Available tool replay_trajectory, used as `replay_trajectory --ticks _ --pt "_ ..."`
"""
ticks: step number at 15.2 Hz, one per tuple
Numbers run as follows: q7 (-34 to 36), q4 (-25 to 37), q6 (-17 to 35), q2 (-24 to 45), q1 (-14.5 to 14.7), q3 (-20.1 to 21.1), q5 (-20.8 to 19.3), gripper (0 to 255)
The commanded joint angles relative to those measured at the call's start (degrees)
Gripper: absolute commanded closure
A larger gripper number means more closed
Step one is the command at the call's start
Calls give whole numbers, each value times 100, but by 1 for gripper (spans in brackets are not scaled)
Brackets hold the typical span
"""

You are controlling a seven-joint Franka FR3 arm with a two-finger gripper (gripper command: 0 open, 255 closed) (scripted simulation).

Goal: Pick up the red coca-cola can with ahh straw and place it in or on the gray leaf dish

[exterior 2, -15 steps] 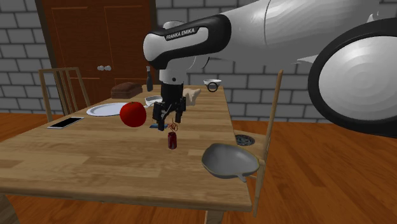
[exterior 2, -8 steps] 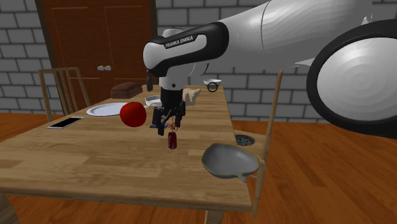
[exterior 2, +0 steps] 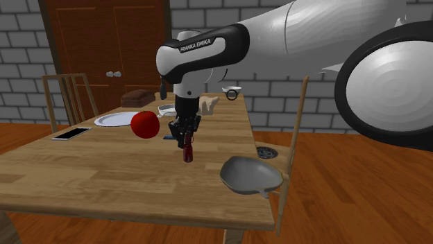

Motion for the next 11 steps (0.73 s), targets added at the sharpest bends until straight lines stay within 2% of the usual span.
replay_trajectory --ticks 1,5,11 --pt "0 -4 0 3 0 -1 -1 255" --pt "0 -2 0 4 0 -1 -1 255" --pt "27 563 -497 72 22 3 -16 255"
